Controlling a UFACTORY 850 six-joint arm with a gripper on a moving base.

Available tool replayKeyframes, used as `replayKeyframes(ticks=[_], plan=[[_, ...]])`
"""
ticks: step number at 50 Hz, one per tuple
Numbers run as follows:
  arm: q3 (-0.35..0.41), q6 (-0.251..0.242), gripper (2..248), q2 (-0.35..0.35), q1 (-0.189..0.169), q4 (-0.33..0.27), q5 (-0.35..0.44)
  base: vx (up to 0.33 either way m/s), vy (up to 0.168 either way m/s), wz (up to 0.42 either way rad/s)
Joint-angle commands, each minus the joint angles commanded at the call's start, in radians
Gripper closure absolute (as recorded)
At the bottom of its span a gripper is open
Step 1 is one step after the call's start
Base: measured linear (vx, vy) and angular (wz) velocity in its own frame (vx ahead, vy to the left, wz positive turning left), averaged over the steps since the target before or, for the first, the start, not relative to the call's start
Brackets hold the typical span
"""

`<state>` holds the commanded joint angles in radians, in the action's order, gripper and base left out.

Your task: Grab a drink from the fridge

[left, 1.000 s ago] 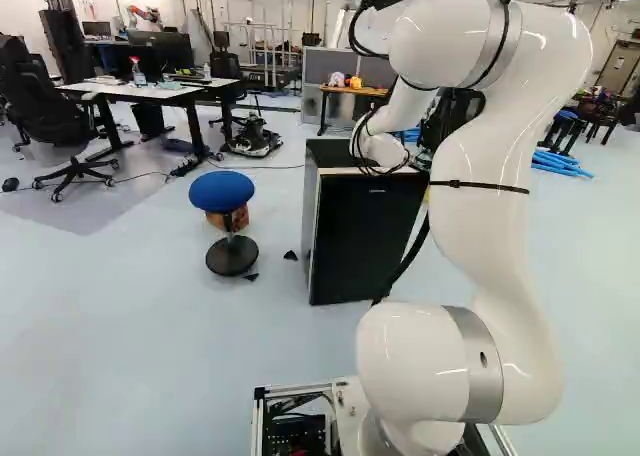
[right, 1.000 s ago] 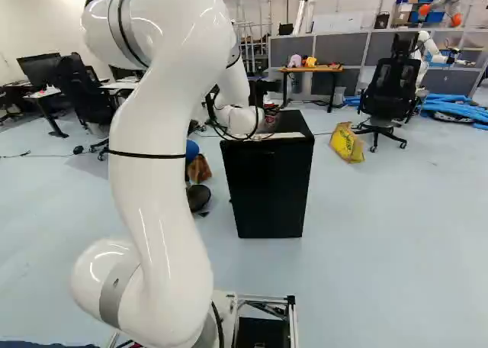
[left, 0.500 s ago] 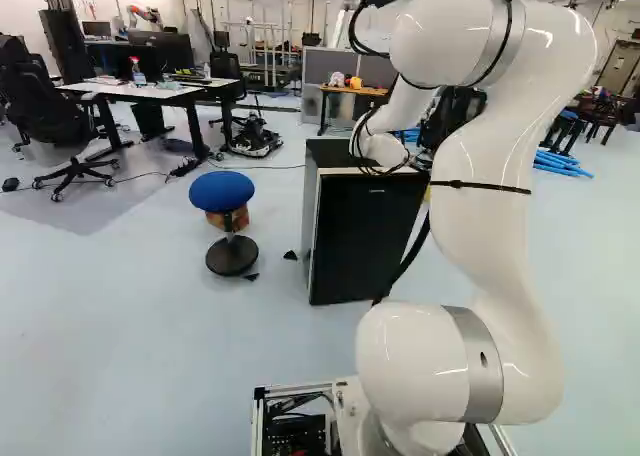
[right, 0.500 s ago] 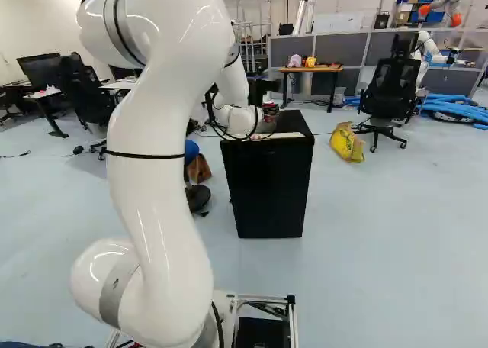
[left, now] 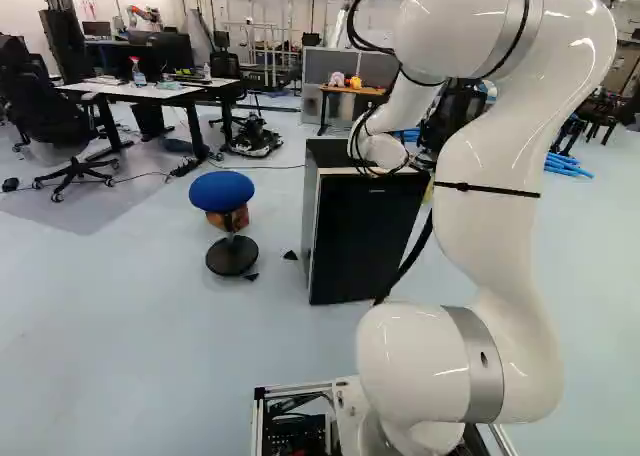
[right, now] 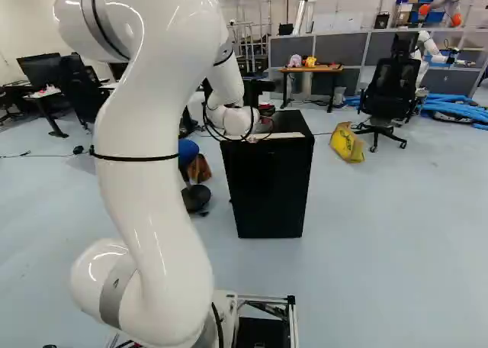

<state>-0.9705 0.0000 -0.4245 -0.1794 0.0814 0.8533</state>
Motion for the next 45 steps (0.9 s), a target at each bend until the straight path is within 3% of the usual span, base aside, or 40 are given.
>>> replayKeyframes(ticks=[19, 45], plan=[[0.117, 0.000, 152, 0.094, 0.024, -0.011, 0.003, 0.000, 0.000, 0.000], [0.346, 0.000, 152, 0.275, 0.070, -0.032, 0.008, 0.000, 0.000, 0.000]])
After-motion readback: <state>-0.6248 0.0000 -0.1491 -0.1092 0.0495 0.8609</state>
